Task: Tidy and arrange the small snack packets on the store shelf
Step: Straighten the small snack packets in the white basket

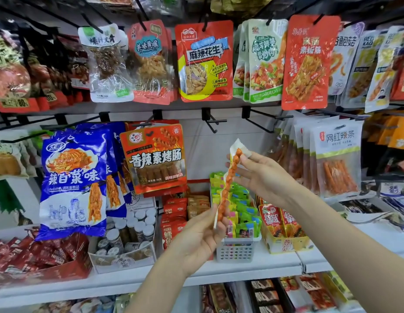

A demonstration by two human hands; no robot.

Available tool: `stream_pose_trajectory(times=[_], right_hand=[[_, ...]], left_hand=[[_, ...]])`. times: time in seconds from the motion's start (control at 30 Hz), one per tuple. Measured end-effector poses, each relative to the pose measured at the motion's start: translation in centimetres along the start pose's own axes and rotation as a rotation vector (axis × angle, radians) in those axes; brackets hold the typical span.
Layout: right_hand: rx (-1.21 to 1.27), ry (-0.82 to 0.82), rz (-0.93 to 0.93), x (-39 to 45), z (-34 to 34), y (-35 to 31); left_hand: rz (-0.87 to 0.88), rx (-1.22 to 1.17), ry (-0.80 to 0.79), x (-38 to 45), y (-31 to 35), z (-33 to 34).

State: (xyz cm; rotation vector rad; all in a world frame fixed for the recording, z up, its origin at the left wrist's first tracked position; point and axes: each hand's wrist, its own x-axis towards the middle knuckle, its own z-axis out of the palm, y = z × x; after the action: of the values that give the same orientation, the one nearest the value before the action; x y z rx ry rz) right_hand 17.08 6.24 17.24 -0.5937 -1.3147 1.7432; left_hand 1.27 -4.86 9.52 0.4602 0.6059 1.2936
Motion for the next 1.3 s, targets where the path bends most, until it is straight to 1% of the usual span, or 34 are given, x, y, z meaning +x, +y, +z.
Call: stream_pose_trajectory(times=[0.03, 0.1, 0.17, 0.23, 0.3, 0.37, 0.43, 0.5, 0.53, 0.6, 0.67, 0.73, 0.8, 0.83, 0.9, 0.97, 1.07, 1.13, 1.23, 1.3], right_hand=[[0.007, 0.012, 0.031, 0.0, -0.2, -0.2], [0.022, 0.046, 0.091, -0.2, -0.6, -0.8], [-0.030, 0.079, 0.138, -0.2, -0.9, -1.4], [-0.235, 0.103, 0.146, -0.2, -0.9, -1.7], [-0.468, 0.113, 0.114, 0.0, -0.9, -1.6], [-0.609, 0.130, 0.088, 0.2, -1.0, -1.6], [-0.782, 0.125, 0.087, 0.3, -1.3, -1.9], [-0.959, 0.111, 0.075, 0.3, -1.6, -2.2], [-0.983, 0.123, 0.047, 0.4, -1.8, -2.2], [-0.978, 0.197, -0.050, 0.5, -2.2, -1.9], [-1.000, 0.286, -0.178, 0.6, -2.7, -1.5], [-1.049, 0.344, -0.289, 0.5, -3.4, -1.0], [-1.100, 0.391, -0.348, 0.5, -4.1, -0.5], [-1.106, 0.411, -0.353, 0.5, -4.5, -0.3], [-1.075, 0.423, -0.324, 0.4, -5.2, 0.0], [-1.052, 0.418, -0.310, 0.5, -5.8, -0.1], [-1.038, 0.393, -0.331, 0.5, -6.3, -0.3], [-1.028, 0.359, -0.328, 0.5, -6.3, -0.4], [-1.013, 0.326, -0.310, 0.8, -6.0, -0.2], [-1.025, 0.312, -0.306, 1.0, -5.9, -0.2]], left_hand=[[0.056, 0.047, 0.039, 0.2, 0.1, -0.1], [0.164, 0.269, 0.150, 0.5, 0.1, -0.4], [0.266, 0.485, 0.222, 0.6, -0.1, -0.7], [0.360, 0.596, 0.271, 0.6, -0.2, -1.1], [0.439, 0.648, 0.306, 0.5, -0.3, -1.4], [0.501, 0.752, 0.336, 0.7, -0.4, -1.8], [0.545, 0.844, 0.362, 1.1, -0.6, -2.5], [0.572, 0.865, 0.377, 1.8, -0.4, -3.2], [0.577, 0.865, 0.384, 2.3, -0.3, -3.6], [0.564, 0.907, 0.423, 3.5, -0.3, -4.7], [0.539, 1.057, 0.472, 4.6, -0.6, -5.9], [0.553, 1.283, 0.431, 5.5, -1.2, -7.0], [0.596, 1.526, 0.311, 6.2, -2.1, -7.6], [0.609, 1.615, 0.257, 6.5, -2.5, -7.7], [0.626, 1.713, 0.191, 7.1, -3.2, -7.8], [0.656, 1.742, 0.161, 7.4, -3.6, -8.2], [0.706, 1.674, 0.120, 7.3, -3.7, -9.0], [0.659, 1.626, 0.073, 7.3, -3.4, -9.2], [0.534, 1.590, 0.032, 7.8, -2.9, -8.7], [0.517, 1.585, 0.008, 8.1, -2.9, -8.6]])
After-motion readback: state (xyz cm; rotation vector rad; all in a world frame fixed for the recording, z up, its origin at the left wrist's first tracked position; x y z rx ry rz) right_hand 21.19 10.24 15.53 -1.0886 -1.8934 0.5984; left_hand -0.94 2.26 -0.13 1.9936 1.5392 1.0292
